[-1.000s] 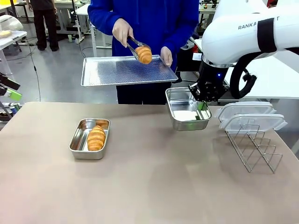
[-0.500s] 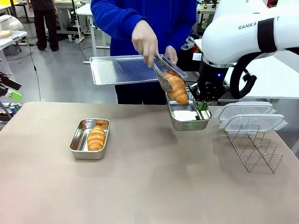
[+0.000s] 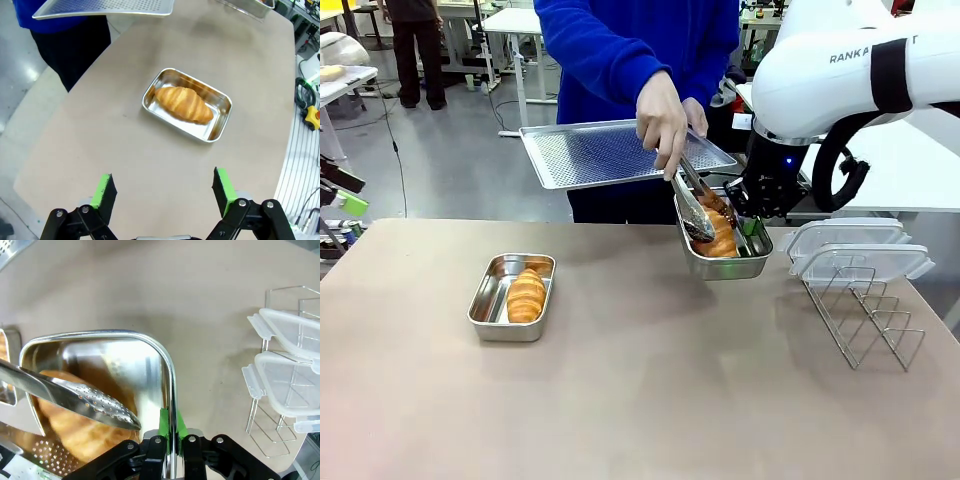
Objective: Place the bread in airtight containers.
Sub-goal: Once an object is inside an Airtight Container , place the container in the center of the table.
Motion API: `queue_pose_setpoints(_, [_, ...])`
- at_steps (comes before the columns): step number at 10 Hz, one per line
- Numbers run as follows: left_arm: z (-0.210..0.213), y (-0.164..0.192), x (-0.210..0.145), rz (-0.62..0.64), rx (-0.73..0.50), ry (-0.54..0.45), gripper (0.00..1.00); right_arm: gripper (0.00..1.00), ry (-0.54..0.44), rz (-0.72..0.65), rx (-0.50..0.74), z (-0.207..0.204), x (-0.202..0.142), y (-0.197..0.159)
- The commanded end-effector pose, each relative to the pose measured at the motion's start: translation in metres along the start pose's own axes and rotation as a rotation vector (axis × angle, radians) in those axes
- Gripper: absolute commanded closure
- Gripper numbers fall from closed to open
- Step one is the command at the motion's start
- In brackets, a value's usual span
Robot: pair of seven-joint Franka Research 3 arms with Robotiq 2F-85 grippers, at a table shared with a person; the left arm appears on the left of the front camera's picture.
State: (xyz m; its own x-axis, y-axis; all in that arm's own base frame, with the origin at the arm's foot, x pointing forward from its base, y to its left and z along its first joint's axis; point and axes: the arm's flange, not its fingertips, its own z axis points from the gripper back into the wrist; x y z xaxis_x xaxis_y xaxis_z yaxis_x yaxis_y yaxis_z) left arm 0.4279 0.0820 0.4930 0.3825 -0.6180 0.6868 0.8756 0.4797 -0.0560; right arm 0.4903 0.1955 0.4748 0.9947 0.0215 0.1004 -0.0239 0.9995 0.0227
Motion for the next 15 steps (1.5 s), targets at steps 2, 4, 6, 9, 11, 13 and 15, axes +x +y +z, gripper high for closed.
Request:
queue_pose_setpoints(2, [0.002,0.002,0.0,-0.018,-0.01,-0.003,0.0,1.0,-0.012,-0.007,-0.003,0.004,0.001,-0.001])
queue_pose_setpoints(4, [0.002,0.002,0.0,-0.018,-0.01,-0.003,0.0,1.0,-0.012,-0.007,-0.003,0.004,0.001,-0.001])
queue_pose_setpoints(6, [0.002,0.002,0.0,-0.018,-0.01,-0.003,0.0,0.96,0.0,0.0,0.0,0.0,0.0,0.0])
queue_pose_setpoints(9, [0.002,0.002,0.0,-0.018,-0.01,-0.003,0.0,0.96,-0.035,-0.107,0.024,-0.027,0.021,-0.012])
queue_pose_setpoints(11, [0.002,0.002,0.0,-0.018,-0.01,-0.003,0.0,0.96,-0.01,-0.133,0.06,-0.058,0.035,-0.021])
queue_pose_setpoints(13, [0.002,0.002,0.0,-0.018,-0.01,-0.003,0.0,0.96,0.017,-0.167,0.051,-0.088,0.043,-0.027])
queue_pose_setpoints(15, [0.002,0.002,0.0,-0.018,-0.01,-0.003,0.0,0.96,0.058,-0.17,0.013,-0.116,0.047,-0.026])
